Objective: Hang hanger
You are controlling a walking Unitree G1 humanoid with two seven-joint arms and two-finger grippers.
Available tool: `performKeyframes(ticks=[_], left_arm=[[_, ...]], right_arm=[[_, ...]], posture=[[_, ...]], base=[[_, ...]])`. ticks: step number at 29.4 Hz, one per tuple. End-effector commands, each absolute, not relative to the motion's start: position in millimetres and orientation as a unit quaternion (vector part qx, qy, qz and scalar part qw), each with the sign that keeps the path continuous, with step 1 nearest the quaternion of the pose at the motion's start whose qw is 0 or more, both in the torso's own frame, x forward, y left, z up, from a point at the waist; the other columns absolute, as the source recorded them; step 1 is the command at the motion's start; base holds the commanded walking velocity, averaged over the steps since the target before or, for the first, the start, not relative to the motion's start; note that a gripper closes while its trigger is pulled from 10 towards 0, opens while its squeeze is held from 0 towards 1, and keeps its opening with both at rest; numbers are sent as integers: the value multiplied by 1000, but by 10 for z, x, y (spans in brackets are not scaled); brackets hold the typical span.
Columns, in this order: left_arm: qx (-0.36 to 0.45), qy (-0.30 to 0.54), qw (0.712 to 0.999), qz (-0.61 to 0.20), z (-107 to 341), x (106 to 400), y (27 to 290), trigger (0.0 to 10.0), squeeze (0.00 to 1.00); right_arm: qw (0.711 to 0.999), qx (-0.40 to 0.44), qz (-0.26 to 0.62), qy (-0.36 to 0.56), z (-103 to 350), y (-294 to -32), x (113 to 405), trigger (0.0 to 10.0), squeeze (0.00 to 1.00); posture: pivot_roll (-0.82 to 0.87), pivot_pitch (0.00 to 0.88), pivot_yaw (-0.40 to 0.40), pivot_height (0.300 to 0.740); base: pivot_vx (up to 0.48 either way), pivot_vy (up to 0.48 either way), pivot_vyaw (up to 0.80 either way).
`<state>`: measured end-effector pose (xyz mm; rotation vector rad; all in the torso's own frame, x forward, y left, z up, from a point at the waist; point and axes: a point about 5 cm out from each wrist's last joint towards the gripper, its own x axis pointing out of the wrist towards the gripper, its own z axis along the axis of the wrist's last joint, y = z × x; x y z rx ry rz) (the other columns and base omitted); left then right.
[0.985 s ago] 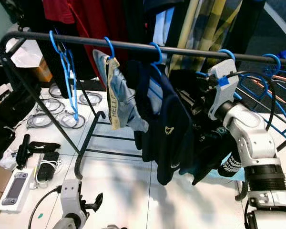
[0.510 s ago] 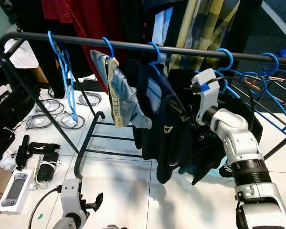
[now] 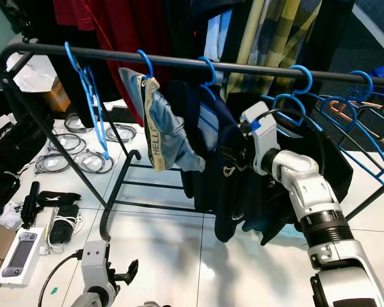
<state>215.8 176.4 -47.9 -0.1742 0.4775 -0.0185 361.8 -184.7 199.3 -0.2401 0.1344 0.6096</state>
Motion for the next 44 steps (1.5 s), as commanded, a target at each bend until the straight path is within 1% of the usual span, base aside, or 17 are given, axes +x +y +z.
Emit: performKeyframes(ticks=[1,11,16,24,29,33,37,39,44], left_arm=[[-86,247,965,2,-529,2073,1825,10000,0],[-86,247,965,2,-529,2074,1827,10000,0],[-90,247,965,2,-529,2077,1825,10000,0],[-91,247,965,2,-530,2075,1827,10000,0],[-93,247,964,3,-531,2074,1828,10000,0],[-100,246,964,7,-539,2051,1842,10000,0],[-102,251,963,12,-553,2022,1881,10000,0],[-102,251,963,12,-553,2022,1881,10000,0],[-99,251,963,12,-550,1998,1950,10000,0]], right_arm=[[945,-117,298,72,1979,-1840,3626,0,0],[954,-114,272,49,2050,-1876,3666,0,0],[962,-106,251,19,2142,-1923,3701,0,0],[966,-93,241,-5,2215,-1946,3708,0,0],[963,-69,259,-40,2304,-1936,3670,0,0],[953,-45,287,-87,2454,-1969,3572,0,0],[946,-52,307,-91,2429,-2016,3459,0,0],[946,-52,307,-91,2429,-2016,3459,0,0],[942,-28,318,-105,2435,-2045,3362,0,0]], posture=[[-40,166,30,740],[-40,164,30,740],[-41,164,29,740],[-41,164,31,740],[-40,165,30,740],[-43,168,29,740],[-47,168,30,740],[-47,168,30,740],[-54,167,34,740]], base=[[0,0,0],[0,0,0],[0,0,0],[0,0,0],[0,0,0],[0,0,0],[0,0,0],[0,0,0],[-55,0,0]])
